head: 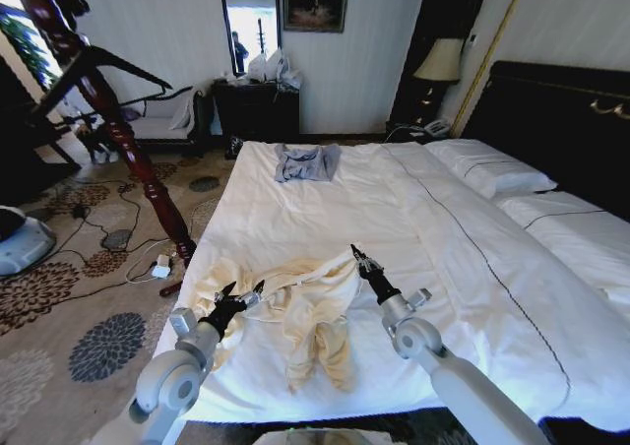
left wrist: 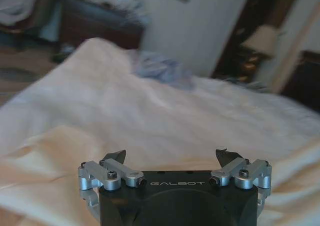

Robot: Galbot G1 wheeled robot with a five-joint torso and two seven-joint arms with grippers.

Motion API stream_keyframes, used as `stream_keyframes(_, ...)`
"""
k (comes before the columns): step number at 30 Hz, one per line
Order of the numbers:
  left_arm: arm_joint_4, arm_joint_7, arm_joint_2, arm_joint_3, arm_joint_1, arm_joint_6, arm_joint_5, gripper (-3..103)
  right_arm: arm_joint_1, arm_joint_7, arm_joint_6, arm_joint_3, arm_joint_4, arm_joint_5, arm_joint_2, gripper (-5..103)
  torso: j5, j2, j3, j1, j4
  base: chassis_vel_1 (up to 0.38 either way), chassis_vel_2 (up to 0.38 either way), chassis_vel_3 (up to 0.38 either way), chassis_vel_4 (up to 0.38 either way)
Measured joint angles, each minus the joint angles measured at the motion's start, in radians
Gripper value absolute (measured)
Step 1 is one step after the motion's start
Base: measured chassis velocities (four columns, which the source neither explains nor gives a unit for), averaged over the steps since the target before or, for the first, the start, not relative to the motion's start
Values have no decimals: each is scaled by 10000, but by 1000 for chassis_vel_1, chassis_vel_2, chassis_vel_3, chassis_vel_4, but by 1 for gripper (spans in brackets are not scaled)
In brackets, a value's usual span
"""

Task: Pick up the clothes from the bed and hang them on the clothes hanger.

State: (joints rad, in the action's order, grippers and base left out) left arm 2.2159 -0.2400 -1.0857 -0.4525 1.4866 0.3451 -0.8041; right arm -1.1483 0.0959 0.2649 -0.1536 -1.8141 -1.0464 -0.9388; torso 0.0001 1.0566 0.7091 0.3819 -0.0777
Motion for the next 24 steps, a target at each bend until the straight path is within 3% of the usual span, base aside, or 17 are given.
stream_keyframes(1, -287, -532, -181, 61, -199, 324, 2, 100, -32, 3, 0, 37, 6, 62, -51, 2, -1, 0, 0, 0, 0, 0, 0, 0, 0)
stream_keyframes(2, -287, -532, -181, 61, -199, 324, 2, 100, -32, 3, 0, 37, 6, 62, -51, 2, -1, 0, 0, 0, 0, 0, 0, 0, 0)
stream_keyframes(5, -1078, -1217, -640, 142, -610, 1030, 82, 100, -126, 20, 0, 113, 6, 188, -185, 2, -2, -1, 1, 0, -2, 0, 0, 0, 0)
stream_keyframes(12, -1581, -1293, -973, 399, -1269, 1278, 146, 100, -127, -40, 0, 259, 45, 341, -315, 2, -3, 0, 1, 1, -2, 0, 0, 0, 0)
stream_keyframes(19, -937, -967, -761, 574, -1333, 1885, 59, 100, -243, -141, 2, 320, 52, 571, -375, 2, -1, 0, 0, 0, 0, 0, 0, 0, 0)
stream_keyframes(24, -1083, -895, -813, 748, -1329, 1969, 167, 100, -452, -135, 19, 270, 116, 688, -416, 2, 0, 0, 0, 0, 0, 0, 0, 0, 0)
